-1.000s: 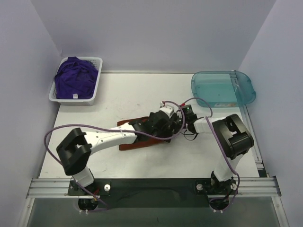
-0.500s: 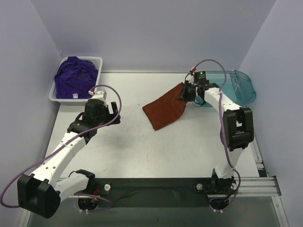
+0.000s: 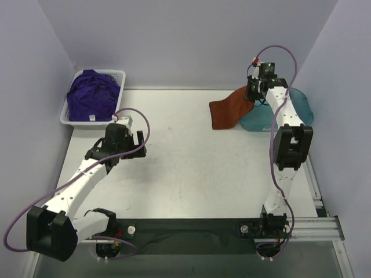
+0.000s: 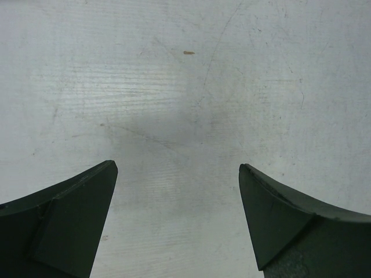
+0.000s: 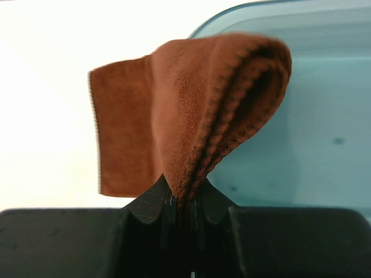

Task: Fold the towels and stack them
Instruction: Neatly place the folded towel into the bin

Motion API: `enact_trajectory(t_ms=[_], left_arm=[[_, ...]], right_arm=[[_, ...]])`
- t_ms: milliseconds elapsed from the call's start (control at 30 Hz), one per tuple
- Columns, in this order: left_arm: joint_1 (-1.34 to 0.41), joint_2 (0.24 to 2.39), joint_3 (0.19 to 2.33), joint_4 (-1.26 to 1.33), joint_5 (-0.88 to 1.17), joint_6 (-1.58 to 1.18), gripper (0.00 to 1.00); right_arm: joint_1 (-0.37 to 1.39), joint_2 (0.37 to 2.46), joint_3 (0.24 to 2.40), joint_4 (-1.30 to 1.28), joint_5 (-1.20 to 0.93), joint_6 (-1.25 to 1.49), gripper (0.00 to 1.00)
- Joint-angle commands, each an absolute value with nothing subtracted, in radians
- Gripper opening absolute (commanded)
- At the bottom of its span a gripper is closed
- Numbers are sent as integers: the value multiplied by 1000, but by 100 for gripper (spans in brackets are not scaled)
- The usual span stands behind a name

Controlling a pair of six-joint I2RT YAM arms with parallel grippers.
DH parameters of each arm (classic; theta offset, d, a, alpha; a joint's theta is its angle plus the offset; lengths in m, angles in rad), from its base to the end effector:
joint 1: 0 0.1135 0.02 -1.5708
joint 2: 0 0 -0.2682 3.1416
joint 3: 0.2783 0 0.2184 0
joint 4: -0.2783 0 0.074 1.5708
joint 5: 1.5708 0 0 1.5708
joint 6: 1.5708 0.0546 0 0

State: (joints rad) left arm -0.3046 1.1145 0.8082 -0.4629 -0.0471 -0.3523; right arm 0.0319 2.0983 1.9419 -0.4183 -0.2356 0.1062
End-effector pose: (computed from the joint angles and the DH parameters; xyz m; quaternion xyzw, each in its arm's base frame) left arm 0.2035 -0.0613 0.2587 -0.0311 0.9200 -0.1053 0.3762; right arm 0.4778 0.0280 0.3027 -0.0237 0.8739 0.1357 0.4661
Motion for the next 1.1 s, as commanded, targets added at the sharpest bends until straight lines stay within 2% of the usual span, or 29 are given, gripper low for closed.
enact_trajectory(t_ms=[0,467,1067], left_arm=[[-298,1130,819,-454,-40,-330,97],[-298,1221,811,-445,-80,-333,98],[-299,1302,804,-422,-80,-333,97]], right_arm=[[6,2131,2032,-495,-114,-52,0],[-107,2289,2178,-494,44,-259,0],[-184,2356,2151,-407,135,-279,0]])
